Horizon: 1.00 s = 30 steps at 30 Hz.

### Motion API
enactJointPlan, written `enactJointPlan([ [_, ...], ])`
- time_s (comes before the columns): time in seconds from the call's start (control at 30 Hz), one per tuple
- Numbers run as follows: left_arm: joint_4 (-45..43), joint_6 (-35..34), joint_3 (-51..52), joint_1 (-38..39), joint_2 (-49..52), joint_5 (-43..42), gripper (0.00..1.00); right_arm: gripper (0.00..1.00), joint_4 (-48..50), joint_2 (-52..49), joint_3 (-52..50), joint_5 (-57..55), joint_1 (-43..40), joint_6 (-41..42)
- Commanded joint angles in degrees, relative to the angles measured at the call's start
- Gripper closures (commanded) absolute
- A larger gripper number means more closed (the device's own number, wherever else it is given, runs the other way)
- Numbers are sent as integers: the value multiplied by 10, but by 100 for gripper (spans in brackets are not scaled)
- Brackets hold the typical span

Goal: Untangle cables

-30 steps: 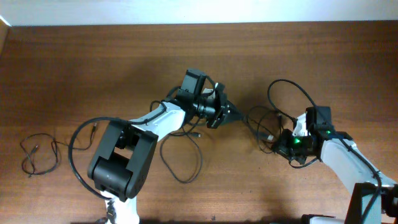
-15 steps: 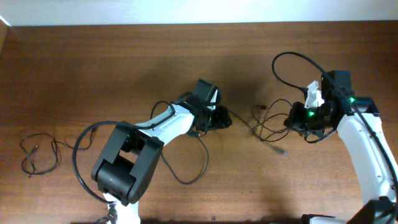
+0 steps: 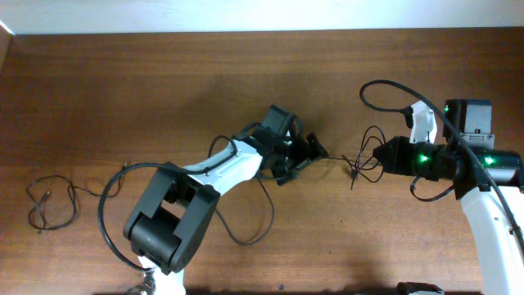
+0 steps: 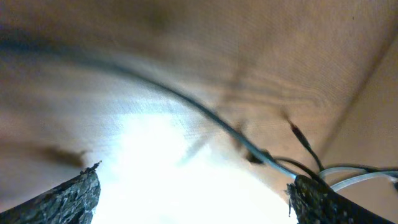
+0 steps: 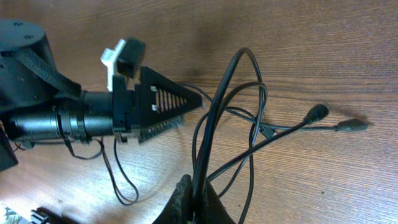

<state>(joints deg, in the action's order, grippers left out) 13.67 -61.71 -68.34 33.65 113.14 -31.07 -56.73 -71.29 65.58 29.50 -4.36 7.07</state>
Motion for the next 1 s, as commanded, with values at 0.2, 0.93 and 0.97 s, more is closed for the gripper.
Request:
enactJointPlan([
  [0.2,-102,-474,7,40,10,11,0,96,-5,6,14,33,-2,-9],
  [0.93,-1,-269,7,-28,30,200,100,96,-25,16,327,-78,-2,-37],
  [0.97,20,-269,7,-45,30,200,100,96,-25,16,353,-131,-2,-36],
])
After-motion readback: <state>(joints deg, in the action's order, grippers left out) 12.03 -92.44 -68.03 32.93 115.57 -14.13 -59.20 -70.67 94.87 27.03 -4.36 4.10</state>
